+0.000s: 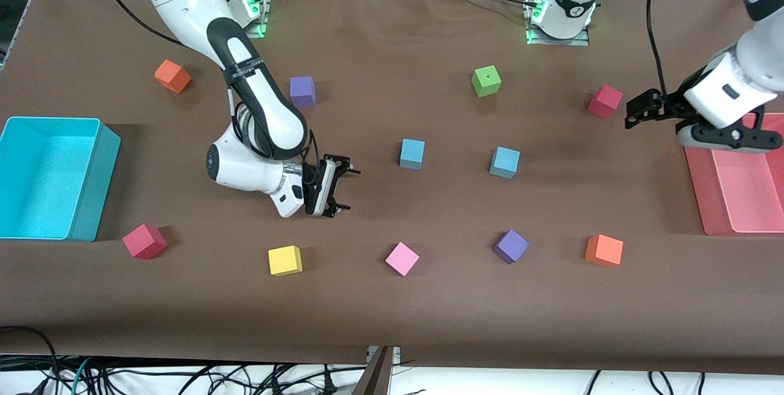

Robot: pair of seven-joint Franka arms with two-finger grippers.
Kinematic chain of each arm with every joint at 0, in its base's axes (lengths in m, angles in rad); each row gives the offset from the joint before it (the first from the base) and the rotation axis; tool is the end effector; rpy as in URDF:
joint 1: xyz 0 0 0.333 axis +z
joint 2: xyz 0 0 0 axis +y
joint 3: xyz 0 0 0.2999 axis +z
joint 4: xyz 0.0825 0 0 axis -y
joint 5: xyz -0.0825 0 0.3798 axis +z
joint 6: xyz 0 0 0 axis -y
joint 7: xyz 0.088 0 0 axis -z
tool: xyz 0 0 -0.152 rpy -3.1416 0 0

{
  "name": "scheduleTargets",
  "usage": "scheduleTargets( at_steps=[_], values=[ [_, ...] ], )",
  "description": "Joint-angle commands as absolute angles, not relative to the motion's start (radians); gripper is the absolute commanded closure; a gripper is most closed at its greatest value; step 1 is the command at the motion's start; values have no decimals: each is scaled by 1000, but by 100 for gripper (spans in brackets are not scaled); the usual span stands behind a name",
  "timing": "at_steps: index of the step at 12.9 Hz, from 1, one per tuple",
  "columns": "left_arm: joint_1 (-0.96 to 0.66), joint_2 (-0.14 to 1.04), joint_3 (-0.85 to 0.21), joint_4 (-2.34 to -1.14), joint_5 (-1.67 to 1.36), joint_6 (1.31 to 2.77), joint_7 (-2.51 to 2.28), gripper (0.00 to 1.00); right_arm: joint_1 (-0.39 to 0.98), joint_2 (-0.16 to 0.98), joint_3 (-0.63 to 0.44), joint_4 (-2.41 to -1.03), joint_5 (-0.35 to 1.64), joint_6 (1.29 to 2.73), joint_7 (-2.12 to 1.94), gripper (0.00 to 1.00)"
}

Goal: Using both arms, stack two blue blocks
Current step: 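Open the right gripper while the left gripper reaches the other blue cube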

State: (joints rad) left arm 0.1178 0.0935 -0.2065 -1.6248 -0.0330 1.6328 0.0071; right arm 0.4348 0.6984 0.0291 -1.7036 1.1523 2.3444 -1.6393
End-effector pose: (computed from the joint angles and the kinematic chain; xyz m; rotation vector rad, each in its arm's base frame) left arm 0.5700 -0.0520 0.4920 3.0869 -0.1426 -0.1323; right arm 0.5832 0.3388 0.1477 -1.9707 -1.3763 -0.5016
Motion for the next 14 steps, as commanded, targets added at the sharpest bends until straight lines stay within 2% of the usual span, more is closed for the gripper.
scheduleTargets(
  at_steps=[1,4,6,8,10,14],
  values=[
    [107,130,-224,-1618,-51,1638,25,0,420,710,43,-1729,1210,2175,-1816,0],
    [104,167,-265,-1655,-40,1652,25,0,433,707,44,-1736,1242,2138,-1813,0],
    [94,247,-285,-1658,-49,1729,25,0,459,716,44,-1743,1357,2182,-1901,0],
    [89,261,-290,-1670,-64,1738,23,0,471,744,44,-1743,1539,2227,-2178,0],
    [91,238,-293,-1786,-83,1868,23,0,474,773,44,-1743,1641,2223,-2301,0],
    [87,218,-359,-2006,-91,2171,2,0,480,799,46,-1743,1657,2223,-2332,0]
  ],
)
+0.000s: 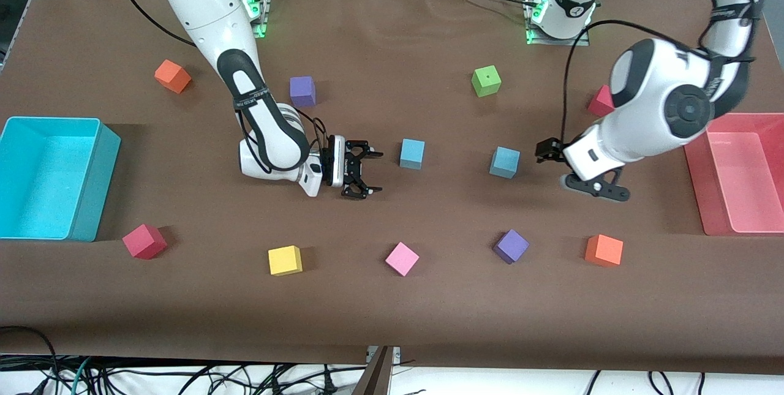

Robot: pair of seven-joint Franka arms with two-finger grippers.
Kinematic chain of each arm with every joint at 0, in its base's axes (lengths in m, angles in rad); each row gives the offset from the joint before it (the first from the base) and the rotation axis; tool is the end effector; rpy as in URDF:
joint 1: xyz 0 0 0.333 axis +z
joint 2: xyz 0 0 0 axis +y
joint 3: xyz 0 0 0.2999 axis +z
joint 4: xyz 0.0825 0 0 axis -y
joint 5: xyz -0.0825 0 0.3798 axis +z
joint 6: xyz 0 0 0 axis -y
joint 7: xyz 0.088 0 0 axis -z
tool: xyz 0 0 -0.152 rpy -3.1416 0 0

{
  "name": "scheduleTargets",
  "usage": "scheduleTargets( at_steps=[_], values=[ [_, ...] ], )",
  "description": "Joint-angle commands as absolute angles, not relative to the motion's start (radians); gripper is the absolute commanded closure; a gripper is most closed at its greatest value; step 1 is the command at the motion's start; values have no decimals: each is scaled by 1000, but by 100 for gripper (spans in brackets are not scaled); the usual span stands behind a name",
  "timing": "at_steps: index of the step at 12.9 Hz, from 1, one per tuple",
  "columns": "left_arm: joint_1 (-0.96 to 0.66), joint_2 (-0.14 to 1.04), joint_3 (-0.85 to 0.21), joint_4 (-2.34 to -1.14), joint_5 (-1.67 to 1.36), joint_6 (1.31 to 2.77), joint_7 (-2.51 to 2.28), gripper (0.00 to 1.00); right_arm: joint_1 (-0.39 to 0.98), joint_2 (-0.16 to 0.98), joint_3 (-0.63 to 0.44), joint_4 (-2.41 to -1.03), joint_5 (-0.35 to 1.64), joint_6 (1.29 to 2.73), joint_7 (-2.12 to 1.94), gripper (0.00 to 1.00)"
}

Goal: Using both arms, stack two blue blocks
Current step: 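Open the right gripper while the left gripper reaches the other blue cube, then grasp the second light blue cube with the left gripper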

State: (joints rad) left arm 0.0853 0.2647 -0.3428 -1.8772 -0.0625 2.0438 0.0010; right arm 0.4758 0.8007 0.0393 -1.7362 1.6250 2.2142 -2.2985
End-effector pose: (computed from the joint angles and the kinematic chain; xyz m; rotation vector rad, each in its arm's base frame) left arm 0.5755 -0.1526 0.3146 2.9886 -0.3305 -0.1529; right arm 0.5343 0.3804 0.0885 -1.5790 -1.4434 -0.8244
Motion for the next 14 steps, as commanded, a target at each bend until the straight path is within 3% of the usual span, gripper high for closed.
scheduleTargets(
  at_steps=[1,3,4,14],
  values=[
    [86,218,-374,-2084,-81,2295,3,0,489,804,46,-1743,1676,2223,-2333,0],
    [86,213,-408,-2236,-77,2527,9,0,505,824,45,-1736,1725,2227,-2374,0],
    [84,210,-423,-2275,-77,2558,11,0,512,831,44,-1736,1742,2232,-2384,0],
    [71,330,-428,-2353,-63,2792,-8,0,563,847,44,-1726,1789,2266,-2384,0]
  ],
)
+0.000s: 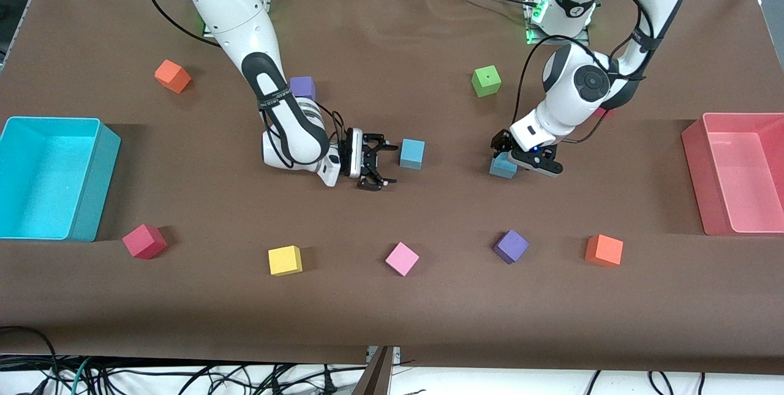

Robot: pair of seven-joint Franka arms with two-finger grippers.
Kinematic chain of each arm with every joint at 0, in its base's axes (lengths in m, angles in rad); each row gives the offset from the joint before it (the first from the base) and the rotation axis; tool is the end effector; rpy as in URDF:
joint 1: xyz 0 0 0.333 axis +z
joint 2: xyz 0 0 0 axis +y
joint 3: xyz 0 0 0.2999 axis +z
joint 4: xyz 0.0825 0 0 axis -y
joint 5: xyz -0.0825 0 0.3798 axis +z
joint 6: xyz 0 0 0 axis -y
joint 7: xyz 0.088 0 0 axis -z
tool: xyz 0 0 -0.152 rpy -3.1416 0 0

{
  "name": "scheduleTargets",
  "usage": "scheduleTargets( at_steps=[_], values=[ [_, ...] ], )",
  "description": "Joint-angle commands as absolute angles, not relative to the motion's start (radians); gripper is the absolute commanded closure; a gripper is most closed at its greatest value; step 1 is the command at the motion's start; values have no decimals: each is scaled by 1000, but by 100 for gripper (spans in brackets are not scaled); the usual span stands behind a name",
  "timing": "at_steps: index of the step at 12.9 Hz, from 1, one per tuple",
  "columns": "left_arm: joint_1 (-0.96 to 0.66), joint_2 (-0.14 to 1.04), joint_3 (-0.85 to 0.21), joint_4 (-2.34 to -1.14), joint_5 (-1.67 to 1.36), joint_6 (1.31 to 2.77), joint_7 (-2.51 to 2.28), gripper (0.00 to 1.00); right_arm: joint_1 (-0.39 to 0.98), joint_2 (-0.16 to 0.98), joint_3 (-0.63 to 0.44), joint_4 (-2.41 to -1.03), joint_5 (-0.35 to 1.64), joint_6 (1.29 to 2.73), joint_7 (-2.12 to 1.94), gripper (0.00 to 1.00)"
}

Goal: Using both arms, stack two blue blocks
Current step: 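Grasp the second light blue cube with the left gripper, then lift the cube with the left gripper and carry it over the first cube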

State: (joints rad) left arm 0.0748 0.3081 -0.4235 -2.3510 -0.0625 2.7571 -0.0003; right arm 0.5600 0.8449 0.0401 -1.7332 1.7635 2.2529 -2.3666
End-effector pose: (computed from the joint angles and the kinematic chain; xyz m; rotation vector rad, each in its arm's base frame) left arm 0.4910 -0.1890 0.1675 2.9427 -0.3942 0.1390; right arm 0.5025 0.4174 0.0632 -1.5856 -1.4139 -0.8427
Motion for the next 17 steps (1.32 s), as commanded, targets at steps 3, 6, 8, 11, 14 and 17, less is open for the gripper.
scheduleTargets(
  at_steps=[3,6,8,11,14,17],
  values=[
    [71,345,-428,-2368,-63,2827,-8,16,568,847,44,-1727,1789,2267,-2384,0],
    [67,350,-428,-2370,-63,2827,-6,68,566,847,44,-1727,1796,2267,-2396,0],
    [67,327,-430,-2367,-63,2813,-9,75,568,847,44,-1727,1805,2267,-2398,0],
    [66,261,-442,-2301,-63,2652,-50,77,568,847,44,-1727,1805,2267,-2398,0],
    [63,261,-480,-2059,-63,2270,-148,77,568,847,44,-1727,1805,2267,-2398,0],
    [-7,279,-486,-1965,-63,2192,-245,77,568,847,44,-1730,1804,2267,-2399,0]
  ],
)
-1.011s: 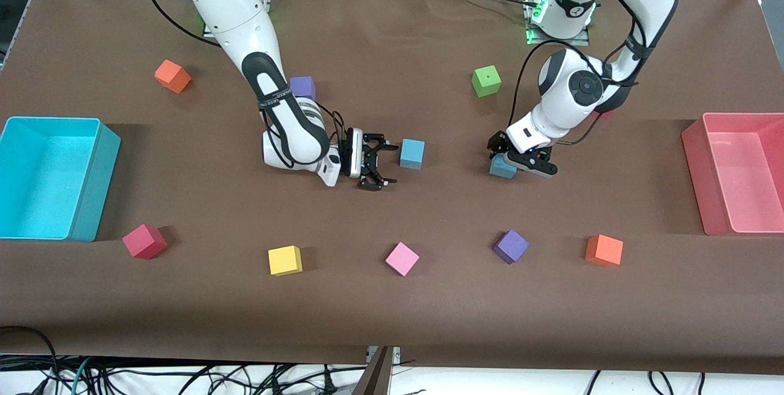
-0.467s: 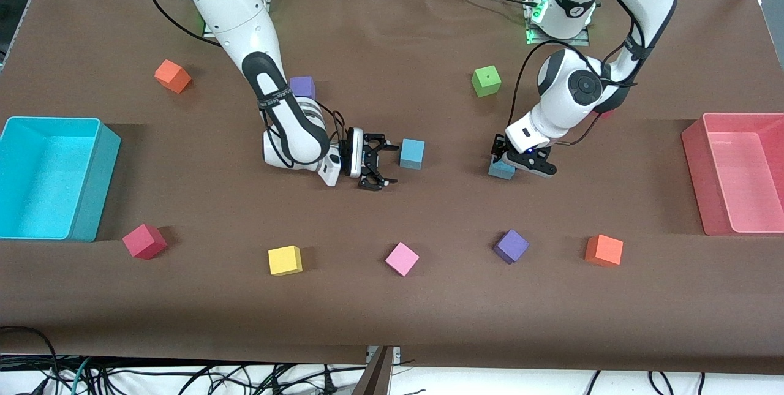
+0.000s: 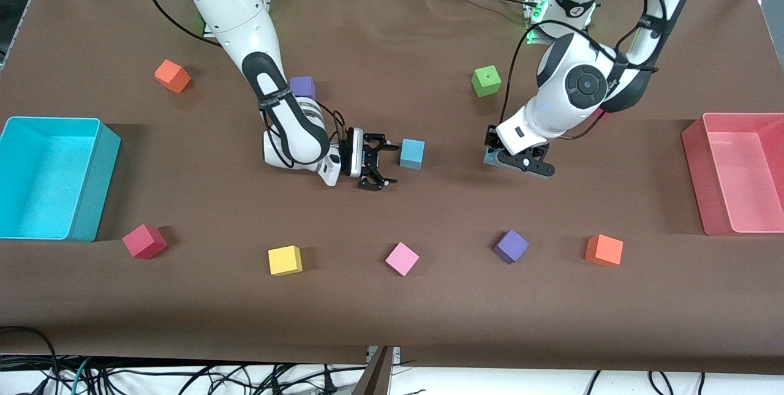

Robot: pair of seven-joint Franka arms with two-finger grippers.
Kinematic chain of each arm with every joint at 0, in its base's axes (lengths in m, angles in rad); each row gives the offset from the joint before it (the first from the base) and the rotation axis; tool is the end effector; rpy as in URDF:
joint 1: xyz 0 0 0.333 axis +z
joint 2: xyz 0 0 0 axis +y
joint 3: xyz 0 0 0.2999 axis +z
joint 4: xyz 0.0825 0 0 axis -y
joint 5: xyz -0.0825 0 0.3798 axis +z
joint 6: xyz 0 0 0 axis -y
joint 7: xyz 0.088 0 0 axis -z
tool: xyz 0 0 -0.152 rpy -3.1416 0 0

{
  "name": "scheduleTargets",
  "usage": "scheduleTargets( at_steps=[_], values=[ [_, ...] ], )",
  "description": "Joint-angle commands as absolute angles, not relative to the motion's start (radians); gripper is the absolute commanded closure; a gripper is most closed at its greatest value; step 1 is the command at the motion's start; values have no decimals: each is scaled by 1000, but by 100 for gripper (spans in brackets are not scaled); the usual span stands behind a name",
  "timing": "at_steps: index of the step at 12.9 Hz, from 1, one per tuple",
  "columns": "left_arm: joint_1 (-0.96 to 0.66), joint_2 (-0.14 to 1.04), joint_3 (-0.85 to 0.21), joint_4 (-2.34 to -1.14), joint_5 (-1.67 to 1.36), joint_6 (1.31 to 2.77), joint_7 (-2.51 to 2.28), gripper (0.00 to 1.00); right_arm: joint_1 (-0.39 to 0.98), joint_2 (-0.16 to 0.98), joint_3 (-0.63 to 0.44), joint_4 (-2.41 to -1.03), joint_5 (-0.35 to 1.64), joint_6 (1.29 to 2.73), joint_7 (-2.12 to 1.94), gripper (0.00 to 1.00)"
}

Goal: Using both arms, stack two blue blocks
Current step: 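Lift the cube with the left gripper and carry it over the first cube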

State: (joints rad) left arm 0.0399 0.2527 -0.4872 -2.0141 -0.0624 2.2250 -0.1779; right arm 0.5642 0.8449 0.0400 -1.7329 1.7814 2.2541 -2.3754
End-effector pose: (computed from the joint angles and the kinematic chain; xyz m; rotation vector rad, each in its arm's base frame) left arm 0.5243 -0.2540 0.2844 2.9681 -0.3257 -0.0974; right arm 0.5019 0.4197 0.0638 -1.5861 -1.4060 -0.8541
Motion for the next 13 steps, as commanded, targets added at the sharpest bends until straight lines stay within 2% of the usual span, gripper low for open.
scheduleTargets(
  at_steps=[1,6,10,13],
  values=[
    [-47,282,-486,-1947,-63,2192,-297,77,568,847,44,-1732,1804,2267,-2399,0],
    [-144,333,-488,-1898,-26,2241,-411,72,568,847,44,-1733,1804,2269,-2402,0],
    [-261,457,-482,-1801,78,2266,-605,70,568,847,43,-1732,1804,2270,-2402,0],
    [-305,505,-480,-1784,188,2321,-744,70,568,847,43,-1732,1804,2279,-2402,0]
  ],
)
